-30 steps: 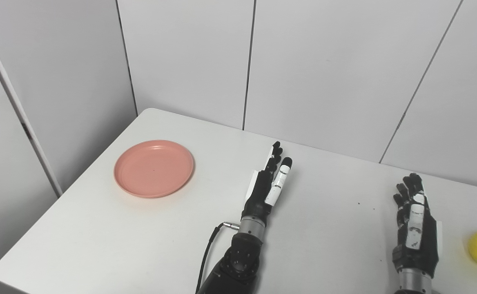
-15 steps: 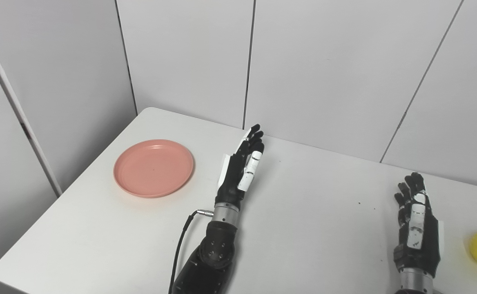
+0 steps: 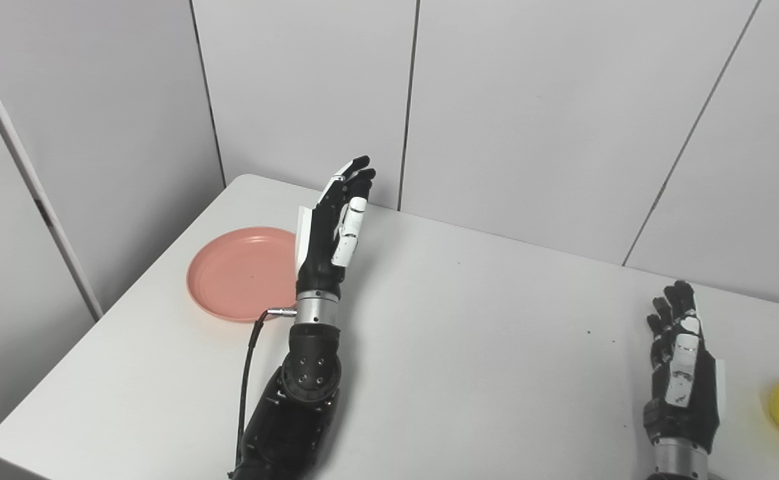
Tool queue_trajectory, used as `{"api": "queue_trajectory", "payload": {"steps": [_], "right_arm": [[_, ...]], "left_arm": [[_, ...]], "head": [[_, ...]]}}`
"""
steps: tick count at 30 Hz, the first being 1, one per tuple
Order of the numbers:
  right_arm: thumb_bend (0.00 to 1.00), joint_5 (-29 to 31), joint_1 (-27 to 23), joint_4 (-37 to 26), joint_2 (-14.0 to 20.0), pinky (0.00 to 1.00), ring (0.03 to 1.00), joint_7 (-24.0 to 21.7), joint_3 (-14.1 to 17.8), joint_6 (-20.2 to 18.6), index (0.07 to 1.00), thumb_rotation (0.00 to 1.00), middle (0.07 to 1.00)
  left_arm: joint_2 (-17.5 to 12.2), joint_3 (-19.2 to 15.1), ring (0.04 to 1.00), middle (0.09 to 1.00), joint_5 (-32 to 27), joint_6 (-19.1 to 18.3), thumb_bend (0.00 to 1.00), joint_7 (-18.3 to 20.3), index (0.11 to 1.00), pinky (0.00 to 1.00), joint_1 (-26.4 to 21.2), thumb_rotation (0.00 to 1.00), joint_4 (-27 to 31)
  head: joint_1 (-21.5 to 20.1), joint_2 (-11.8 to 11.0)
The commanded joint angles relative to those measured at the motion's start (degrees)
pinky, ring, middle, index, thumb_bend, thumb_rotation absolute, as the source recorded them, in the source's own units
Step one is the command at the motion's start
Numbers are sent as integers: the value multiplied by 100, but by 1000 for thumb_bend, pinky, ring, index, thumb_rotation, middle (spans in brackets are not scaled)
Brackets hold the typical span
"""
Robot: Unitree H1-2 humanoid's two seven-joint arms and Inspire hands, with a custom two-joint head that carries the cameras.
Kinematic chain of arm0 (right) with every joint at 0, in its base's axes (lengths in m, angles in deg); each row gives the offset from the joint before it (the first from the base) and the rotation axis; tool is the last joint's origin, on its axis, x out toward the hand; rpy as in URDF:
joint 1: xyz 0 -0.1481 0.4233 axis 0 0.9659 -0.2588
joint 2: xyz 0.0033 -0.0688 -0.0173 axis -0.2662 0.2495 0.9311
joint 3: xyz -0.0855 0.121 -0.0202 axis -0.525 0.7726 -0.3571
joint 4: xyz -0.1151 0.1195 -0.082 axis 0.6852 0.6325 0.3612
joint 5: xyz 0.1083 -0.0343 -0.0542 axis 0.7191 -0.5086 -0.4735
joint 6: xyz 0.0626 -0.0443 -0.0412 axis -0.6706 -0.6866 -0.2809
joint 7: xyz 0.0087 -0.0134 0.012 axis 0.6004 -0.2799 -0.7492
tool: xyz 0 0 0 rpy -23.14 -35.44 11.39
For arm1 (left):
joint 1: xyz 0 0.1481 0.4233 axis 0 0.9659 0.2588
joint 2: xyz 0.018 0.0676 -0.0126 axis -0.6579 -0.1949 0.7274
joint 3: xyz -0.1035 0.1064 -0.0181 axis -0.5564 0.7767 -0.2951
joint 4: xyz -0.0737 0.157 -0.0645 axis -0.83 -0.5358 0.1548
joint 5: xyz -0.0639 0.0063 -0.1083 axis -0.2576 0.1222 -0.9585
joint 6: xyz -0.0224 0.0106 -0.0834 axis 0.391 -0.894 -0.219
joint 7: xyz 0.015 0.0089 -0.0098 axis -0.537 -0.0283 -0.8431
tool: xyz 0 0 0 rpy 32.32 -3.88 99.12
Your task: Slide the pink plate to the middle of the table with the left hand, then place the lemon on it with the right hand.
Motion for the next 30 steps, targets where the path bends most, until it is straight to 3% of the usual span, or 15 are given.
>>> {"api": "queue_trajectory", "payload": {"steps": [1,5,9,17,20,22,30], "right_arm": [[698,9,235,206,24,959,942,-40,54,192,926,915,940],[704,-27,246,164,66,964,946,-65,30,122,930,928,944],[713,21,236,157,76,969,942,-95,39,106,922,905,938],[687,66,180,281,78,961,937,-82,85,201,916,908,933],[688,96,166,316,82,963,941,-115,80,220,921,901,938],[688,78,174,292,76,960,942,-107,61,191,925,920,939],[706,106,187,286,66,968,947,-116,61,173,930,907,944]], "left_arm": [[-164,-109,778,786,60,-5,597,-119,778,798,-279,1000,164],[-317,-340,779,779,-139,-264,640,-100,764,768,-313,1000,161],[-509,-563,750,761,-235,-258,650,-173,748,727,-333,1000,141],[-794,-867,751,760,-357,-505,690,-160,749,741,-211,1000,323],[-951,-988,754,764,-403,-696,757,-124,758,738,-118,1000,422],[-1010,-1093,772,781,-516,-793,670,-94,774,759,-65,1000,476],[-1221,-1374,798,798,-754,-1067,632,-109,786,790,87,1000,475]], "head": [[3,7],[15,20],[59,60],[130,22],[113,-1],[100,-7],[40,-3]]}}
